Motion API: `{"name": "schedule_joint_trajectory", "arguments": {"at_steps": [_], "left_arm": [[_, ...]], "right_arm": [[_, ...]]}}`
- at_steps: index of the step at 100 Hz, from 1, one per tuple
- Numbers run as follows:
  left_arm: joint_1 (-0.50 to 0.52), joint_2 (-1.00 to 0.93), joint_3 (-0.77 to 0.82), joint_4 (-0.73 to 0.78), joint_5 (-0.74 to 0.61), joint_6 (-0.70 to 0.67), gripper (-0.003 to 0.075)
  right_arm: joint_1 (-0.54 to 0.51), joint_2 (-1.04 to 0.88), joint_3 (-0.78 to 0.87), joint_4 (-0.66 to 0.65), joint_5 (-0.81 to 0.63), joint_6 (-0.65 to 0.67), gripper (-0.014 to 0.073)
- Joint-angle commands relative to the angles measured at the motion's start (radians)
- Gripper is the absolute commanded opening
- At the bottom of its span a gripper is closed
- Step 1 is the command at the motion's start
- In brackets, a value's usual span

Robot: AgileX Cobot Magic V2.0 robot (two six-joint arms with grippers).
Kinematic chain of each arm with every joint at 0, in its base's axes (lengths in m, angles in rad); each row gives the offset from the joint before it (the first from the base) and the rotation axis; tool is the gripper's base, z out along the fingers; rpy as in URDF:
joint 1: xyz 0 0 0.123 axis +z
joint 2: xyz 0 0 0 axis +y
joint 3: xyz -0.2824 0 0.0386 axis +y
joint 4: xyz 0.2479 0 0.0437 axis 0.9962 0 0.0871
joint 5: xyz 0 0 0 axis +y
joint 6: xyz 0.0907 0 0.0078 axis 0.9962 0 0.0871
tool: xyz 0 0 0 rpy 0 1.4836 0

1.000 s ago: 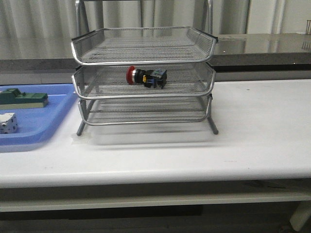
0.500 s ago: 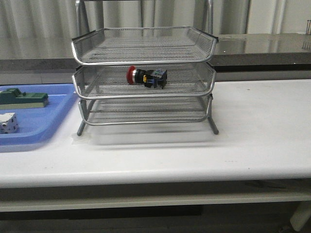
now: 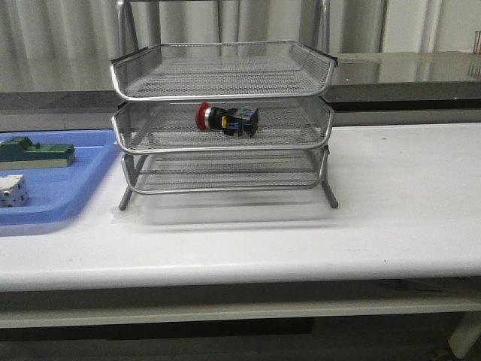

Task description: Place button on rack with both arms

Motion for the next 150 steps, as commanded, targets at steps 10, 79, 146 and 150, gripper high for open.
{"name": "schedule_joint_trajectory", "arguments": {"at_steps": [10, 79, 146, 150], "left_arm": [[-0.001, 0.004, -0.026, -0.012, -0.072, -0.013, -0.0021], [-0.001, -0.202, 0.441, 0.062, -0.919, -0.035, -0.0021], [-0.001, -0.531, 0.669, 0.085, -0.985, -0.064, -0.0021], [-0.001, -0.531, 0.669, 0.085, -0.98, -0.064, -0.0021]], "right_arm": [[-0.005, -0.021, -0.02, 0.002, -0.088, 0.0, -0.006], [-0.005, -0.021, -0.02, 0.002, -0.088, 0.0, -0.006], [-0.005, -0.021, -0.02, 0.002, -0.088, 0.0, -0.006], [-0.005, -0.02, -0.02, 0.002, -0.088, 0.0, -0.006]]}}
